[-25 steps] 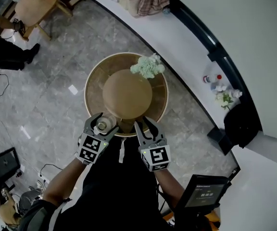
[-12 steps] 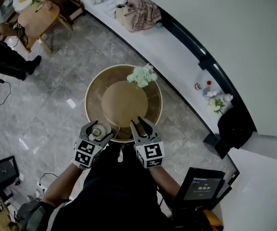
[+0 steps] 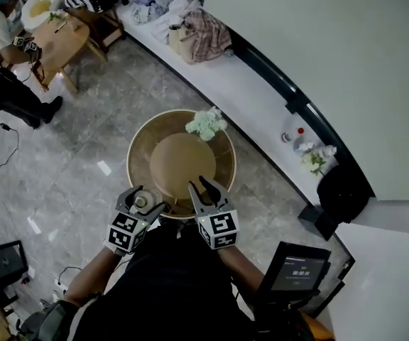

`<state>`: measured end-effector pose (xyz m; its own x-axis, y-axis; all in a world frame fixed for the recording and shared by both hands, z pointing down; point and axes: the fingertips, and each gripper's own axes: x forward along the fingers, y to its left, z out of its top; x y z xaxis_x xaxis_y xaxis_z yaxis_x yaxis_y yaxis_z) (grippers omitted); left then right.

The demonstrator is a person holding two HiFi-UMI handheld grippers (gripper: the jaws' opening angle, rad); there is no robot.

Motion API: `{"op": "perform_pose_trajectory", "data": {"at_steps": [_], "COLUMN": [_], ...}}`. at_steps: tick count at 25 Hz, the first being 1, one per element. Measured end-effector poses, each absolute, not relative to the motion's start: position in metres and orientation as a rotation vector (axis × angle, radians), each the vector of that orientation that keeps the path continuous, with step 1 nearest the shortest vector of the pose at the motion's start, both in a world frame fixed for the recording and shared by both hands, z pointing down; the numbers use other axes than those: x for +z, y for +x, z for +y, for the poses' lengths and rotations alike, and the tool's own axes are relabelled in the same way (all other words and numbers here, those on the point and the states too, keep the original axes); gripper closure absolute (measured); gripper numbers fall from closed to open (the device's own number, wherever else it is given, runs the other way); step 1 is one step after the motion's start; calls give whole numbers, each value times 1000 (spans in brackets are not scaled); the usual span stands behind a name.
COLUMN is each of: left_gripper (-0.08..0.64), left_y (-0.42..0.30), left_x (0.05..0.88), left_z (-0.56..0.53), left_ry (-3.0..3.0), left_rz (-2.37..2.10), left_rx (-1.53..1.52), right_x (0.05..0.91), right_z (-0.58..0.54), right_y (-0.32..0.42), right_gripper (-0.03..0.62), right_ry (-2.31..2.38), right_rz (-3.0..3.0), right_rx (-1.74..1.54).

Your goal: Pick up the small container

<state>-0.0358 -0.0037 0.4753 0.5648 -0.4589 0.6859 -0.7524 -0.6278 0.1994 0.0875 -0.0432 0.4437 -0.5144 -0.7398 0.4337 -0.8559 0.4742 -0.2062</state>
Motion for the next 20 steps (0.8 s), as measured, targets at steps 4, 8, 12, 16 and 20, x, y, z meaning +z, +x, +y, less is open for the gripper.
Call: {"op": "perform_pose_trajectory", "data": {"at_steps": [4, 8, 12, 16, 20], "left_gripper": [218, 218, 218, 218, 218], "left_y": [-37, -41, -41, -44, -52], "left_x": [464, 460, 448, 434, 426], "left_z": [-3, 1, -4, -6, -9], "left_ry": [2346, 2352, 2370, 2382, 2379], "left_rz": [-983, -971, -994, -1016, -1043], "left_rx": [794, 793, 759, 726, 696], "right_x": [437, 425, 413, 397, 375], "right_z": [-41, -43, -47, -52, -57], "right_y": [88, 87, 88, 89, 86], "right_gripper": [478, 479, 479, 479, 479], "right_ry": [1371, 1380, 1387, 1415, 1458], "right_rz": [-2448, -2463, -2481, -2509, -2554], "right_rx": [573, 560, 554, 540, 498]}}
